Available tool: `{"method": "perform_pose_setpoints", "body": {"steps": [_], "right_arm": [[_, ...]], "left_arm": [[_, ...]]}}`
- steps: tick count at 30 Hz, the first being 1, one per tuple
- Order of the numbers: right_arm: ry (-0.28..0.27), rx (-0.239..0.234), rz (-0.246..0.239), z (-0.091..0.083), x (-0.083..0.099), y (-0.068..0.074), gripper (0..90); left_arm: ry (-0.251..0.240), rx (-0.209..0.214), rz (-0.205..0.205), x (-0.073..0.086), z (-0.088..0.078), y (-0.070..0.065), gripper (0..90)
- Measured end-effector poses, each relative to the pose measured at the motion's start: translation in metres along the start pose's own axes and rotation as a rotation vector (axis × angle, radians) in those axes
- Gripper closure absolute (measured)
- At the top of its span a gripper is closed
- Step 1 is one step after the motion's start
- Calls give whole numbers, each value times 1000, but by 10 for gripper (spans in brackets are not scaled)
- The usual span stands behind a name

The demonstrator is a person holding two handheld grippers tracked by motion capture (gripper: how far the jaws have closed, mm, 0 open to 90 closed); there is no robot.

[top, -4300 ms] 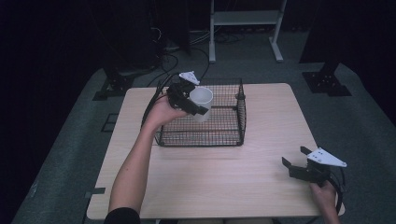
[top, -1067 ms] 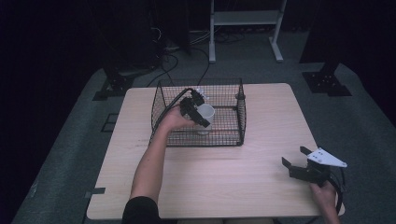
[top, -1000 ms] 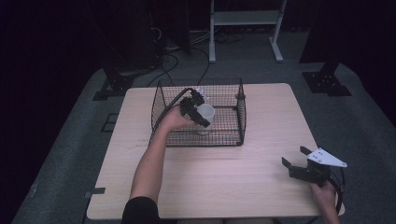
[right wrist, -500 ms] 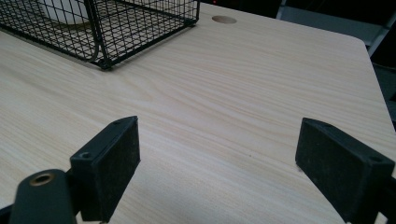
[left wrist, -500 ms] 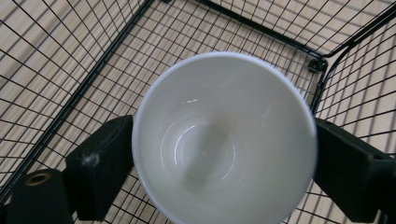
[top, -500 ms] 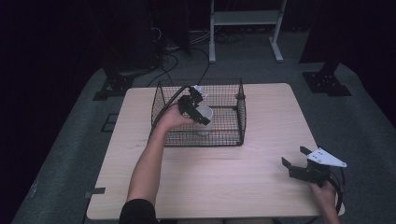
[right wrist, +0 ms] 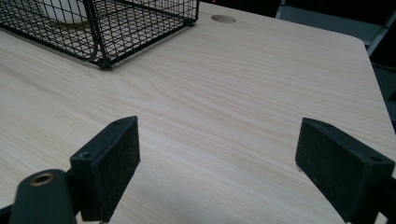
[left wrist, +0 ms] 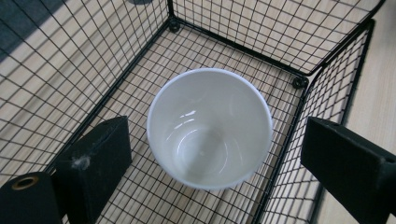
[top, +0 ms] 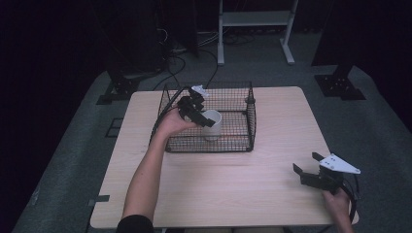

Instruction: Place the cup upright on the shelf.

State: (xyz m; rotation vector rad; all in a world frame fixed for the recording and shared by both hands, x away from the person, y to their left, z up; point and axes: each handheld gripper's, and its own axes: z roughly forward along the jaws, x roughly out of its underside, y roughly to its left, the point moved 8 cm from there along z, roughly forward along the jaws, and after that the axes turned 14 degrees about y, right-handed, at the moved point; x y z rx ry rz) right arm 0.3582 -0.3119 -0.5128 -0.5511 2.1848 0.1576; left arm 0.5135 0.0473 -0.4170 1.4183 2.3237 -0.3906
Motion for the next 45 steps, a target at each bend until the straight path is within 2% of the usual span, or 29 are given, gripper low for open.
{"method": "perform_pose_setpoints", "body": {"steps": [9,11,13,19,23,37,45], "right_arm": [[1,5,2,0,0,0,131],[3,6,4,0,0,0,131],[2,7,4,0,0,0,131],[3,7,3,0,0,0,131],[4,7,3,0,0,0,131],[4,9,2,0,0,-1,131],[6,8,3,0,0,-1,131]], "left_arm": [[-59,-35,18,6,-22,-12,81],[-60,-33,22,7,-25,-17,81],[-68,-49,36,7,-29,-21,81],[-109,-51,43,9,-40,-31,81],[-109,-57,52,14,-43,-36,81],[-172,-68,46,31,-53,-48,81],[-179,-66,41,44,-56,-53,81]]}}
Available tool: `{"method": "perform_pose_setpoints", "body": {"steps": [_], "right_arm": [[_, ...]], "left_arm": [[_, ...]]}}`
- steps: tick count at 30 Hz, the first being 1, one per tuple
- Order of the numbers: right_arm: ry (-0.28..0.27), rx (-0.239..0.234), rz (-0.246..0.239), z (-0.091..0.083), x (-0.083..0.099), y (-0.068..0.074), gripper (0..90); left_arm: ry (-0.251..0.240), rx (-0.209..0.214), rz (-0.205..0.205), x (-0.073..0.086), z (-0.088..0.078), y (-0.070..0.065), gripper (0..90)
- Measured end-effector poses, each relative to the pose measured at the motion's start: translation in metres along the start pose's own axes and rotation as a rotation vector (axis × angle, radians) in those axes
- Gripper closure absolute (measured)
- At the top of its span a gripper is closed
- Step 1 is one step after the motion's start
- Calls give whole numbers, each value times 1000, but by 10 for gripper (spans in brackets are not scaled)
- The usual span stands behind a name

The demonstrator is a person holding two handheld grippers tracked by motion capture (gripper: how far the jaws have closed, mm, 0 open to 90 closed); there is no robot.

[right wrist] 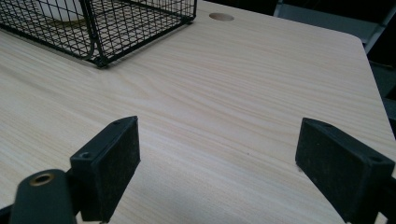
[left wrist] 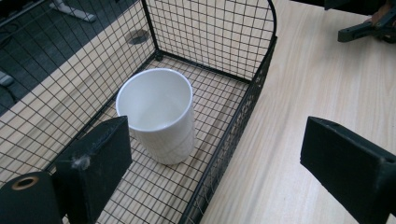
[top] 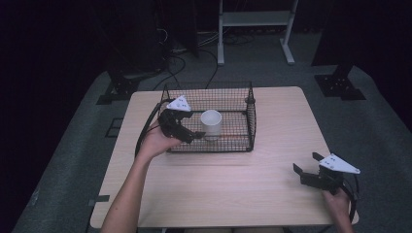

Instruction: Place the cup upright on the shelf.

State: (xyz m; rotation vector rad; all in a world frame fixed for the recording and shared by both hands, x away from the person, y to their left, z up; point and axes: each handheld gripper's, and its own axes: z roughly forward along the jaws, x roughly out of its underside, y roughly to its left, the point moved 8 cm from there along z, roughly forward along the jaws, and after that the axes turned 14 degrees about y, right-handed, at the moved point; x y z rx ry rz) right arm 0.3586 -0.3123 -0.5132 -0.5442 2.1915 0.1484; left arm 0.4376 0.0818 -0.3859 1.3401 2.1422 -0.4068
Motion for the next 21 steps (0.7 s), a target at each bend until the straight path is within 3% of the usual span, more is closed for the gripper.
{"method": "perform_pose_setpoints", "body": {"steps": [21], "right_arm": [[4,1,3,0,0,0,131]], "left_arm": [[-50,-16,-18,28,-15,-17,81]]}}
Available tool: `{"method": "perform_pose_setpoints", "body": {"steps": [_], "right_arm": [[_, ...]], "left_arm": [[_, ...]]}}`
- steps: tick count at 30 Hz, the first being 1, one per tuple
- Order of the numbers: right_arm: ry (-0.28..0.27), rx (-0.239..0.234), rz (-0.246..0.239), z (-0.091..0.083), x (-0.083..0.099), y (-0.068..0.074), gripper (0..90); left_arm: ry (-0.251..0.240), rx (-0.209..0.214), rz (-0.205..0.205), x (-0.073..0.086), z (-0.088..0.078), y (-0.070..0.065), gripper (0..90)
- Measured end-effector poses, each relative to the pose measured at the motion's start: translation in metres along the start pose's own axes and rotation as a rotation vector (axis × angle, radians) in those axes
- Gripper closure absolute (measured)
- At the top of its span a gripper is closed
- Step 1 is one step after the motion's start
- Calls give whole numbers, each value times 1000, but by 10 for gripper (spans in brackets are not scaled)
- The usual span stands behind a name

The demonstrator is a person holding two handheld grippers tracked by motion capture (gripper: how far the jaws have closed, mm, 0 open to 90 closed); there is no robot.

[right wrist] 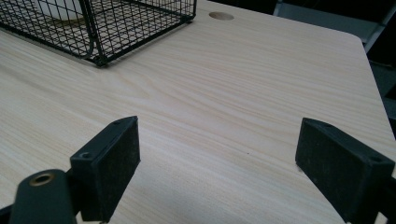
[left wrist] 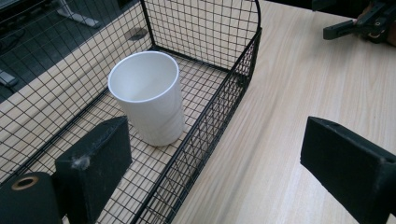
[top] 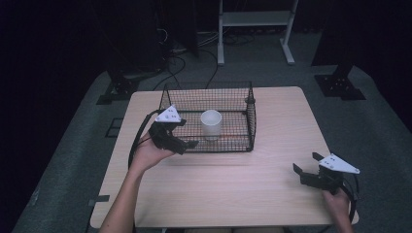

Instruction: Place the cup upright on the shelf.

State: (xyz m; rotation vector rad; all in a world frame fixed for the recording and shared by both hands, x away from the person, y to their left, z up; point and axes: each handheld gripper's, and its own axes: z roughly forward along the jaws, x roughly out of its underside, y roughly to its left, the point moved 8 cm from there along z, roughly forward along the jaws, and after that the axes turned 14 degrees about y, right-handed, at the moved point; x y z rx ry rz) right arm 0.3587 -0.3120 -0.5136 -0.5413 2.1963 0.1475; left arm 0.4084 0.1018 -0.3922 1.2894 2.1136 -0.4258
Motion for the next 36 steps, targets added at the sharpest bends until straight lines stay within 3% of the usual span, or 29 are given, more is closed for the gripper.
{"method": "perform_pose_setpoints", "body": {"steps": [36], "right_arm": [[3,8,5,0,0,-1,131]], "left_arm": [[-35,-2,-61,49,-3,-16,67]]}}
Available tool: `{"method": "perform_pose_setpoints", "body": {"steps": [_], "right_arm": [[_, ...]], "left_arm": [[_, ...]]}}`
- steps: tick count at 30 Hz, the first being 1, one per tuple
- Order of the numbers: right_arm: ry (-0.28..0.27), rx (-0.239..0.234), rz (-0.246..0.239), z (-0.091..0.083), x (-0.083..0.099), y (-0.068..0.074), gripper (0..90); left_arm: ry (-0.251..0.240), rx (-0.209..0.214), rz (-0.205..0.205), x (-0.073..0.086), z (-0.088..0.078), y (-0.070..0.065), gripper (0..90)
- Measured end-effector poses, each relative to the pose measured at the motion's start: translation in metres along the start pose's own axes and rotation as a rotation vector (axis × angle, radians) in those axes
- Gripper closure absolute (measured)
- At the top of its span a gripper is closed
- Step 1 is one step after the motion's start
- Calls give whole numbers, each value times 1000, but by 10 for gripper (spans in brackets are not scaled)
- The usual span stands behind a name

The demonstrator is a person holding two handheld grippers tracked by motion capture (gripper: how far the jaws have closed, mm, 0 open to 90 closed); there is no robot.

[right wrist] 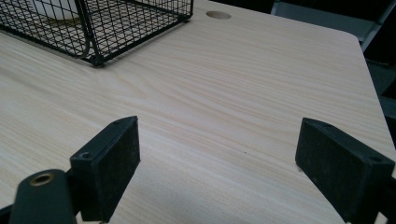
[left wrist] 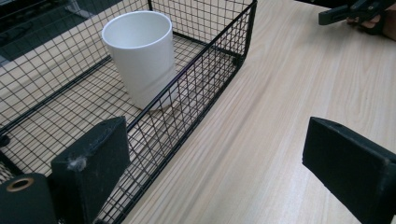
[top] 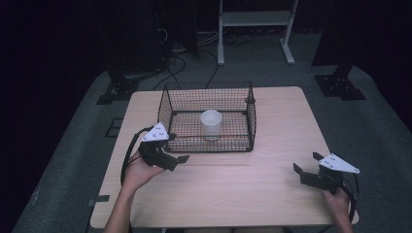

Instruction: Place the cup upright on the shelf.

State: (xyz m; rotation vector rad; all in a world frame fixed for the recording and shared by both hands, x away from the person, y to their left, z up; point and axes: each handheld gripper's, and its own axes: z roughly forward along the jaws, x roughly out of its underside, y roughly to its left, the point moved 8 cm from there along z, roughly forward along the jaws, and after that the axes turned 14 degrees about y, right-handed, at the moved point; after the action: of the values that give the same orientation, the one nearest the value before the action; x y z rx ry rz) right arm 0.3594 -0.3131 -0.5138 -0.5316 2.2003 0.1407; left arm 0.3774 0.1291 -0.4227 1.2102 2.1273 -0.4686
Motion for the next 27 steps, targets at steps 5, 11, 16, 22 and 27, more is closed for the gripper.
{"method": "perform_pose_setpoints", "body": {"steps": [5,11,16,22,27], "right_arm": [[1,1,-2,0,0,0,131],[0,1,-2,0,0,0,131],[-1,3,-5,0,0,0,131],[-1,3,-5,0,0,0,131],[-1,3,-6,0,0,0,131]], "left_arm": [[0,-12,2,3,0,-2,67],[-10,-6,-1,8,-1,-7,67],[-17,-6,-11,13,-2,-9,67],[-31,6,-16,16,-3,-14,67],[-35,-3,-20,21,-3,-15,67]]}}
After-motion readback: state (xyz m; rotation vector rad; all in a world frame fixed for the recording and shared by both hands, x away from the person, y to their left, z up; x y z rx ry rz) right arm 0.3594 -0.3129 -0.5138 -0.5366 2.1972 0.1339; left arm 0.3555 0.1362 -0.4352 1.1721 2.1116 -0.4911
